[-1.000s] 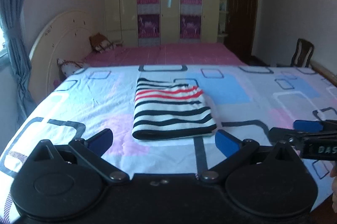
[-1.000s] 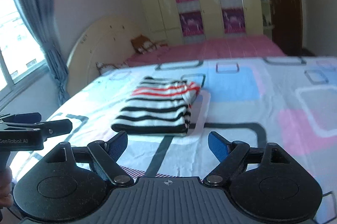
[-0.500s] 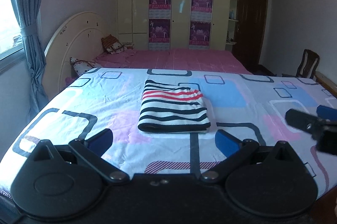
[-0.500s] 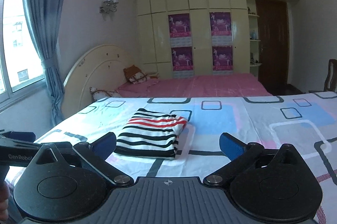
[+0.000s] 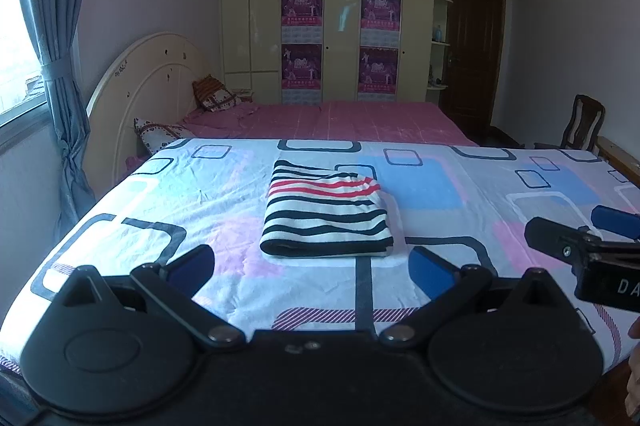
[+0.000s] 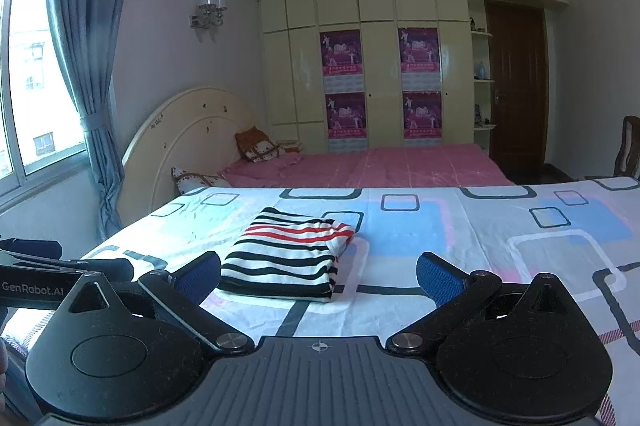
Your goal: Fold small clothes
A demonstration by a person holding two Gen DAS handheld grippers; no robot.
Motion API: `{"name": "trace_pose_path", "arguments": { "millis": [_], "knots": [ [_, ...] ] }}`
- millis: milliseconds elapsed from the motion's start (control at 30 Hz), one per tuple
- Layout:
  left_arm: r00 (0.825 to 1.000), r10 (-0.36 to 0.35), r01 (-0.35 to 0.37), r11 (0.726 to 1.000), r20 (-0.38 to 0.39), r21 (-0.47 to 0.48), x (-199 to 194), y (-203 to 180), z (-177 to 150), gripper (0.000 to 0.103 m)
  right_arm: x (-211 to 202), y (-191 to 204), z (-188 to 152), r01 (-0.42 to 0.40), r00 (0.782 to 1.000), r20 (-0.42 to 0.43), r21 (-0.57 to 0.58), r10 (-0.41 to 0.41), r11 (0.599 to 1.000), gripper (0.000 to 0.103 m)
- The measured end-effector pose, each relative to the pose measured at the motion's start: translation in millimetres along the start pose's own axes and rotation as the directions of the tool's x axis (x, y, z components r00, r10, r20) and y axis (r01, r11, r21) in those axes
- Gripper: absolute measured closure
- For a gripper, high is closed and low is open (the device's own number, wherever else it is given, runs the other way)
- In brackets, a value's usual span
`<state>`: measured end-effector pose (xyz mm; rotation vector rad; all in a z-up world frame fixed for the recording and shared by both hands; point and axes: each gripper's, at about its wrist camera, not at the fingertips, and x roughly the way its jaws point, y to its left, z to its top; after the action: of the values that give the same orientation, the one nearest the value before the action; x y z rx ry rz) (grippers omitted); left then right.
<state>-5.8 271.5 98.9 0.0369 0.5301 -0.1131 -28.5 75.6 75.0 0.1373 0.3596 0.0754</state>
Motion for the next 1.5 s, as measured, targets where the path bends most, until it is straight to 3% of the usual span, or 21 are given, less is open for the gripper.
{"name": "trace_pose_path", "arguments": {
  "millis": [1500],
  "knots": [
    [1.0,0.008,-0.008,1.0,-0.021,-0.02,8,6,3,0.0,8,0,-1,-0.018,1.0,0.005,-0.005,0.018,1.0,0.0]
  ]
}}
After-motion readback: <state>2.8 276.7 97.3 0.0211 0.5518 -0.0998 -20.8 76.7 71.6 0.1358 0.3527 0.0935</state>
